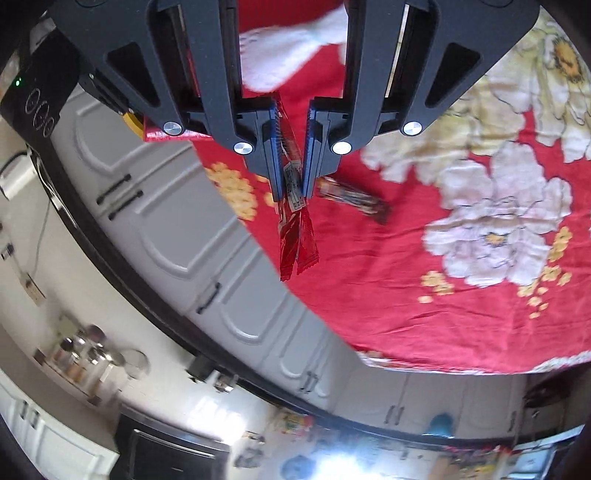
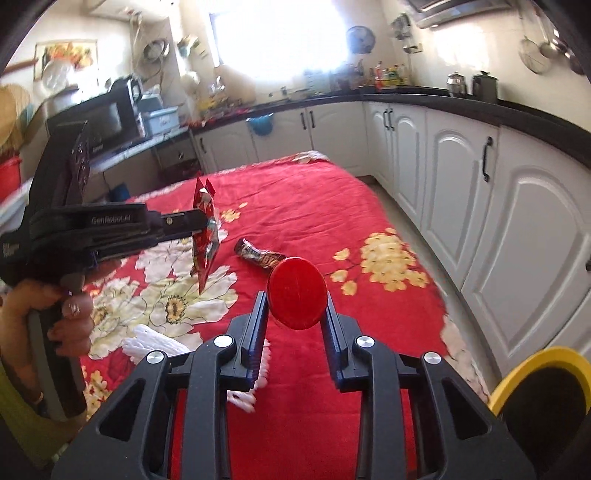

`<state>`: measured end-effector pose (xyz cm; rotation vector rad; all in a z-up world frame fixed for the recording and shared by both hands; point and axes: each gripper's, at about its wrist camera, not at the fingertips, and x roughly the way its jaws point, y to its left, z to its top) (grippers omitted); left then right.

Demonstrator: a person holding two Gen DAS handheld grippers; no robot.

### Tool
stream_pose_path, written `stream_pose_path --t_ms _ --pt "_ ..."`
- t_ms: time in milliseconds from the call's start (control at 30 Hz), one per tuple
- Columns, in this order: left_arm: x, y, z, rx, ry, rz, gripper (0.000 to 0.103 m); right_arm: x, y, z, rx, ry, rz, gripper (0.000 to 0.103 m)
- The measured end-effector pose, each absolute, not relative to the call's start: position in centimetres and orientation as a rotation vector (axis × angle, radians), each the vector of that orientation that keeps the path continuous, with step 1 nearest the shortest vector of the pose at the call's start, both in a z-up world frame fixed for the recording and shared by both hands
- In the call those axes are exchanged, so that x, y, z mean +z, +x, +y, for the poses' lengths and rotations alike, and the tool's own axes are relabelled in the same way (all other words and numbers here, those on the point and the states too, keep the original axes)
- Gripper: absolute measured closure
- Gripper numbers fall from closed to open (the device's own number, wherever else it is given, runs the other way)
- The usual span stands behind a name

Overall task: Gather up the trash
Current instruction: 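Carry the red wrapper and red tube over the bin with both tools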

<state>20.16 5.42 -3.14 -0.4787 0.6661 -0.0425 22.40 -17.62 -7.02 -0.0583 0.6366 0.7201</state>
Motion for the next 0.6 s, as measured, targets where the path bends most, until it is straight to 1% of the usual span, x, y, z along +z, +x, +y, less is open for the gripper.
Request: stream_pose_path --t_ms 333,600 --pt "-1.6 21.6 -3.2 -0.209 -0.388 0.667 0.097 -5.0 21.8 -25.9 0.591 0.041 0.588 0.076" --pt "-1.6 22.2 -11.2 -0.347 -0.29 0.685 0.097 -5.1 20.4 -33.1 0.445 0.082 0.579 0.076"
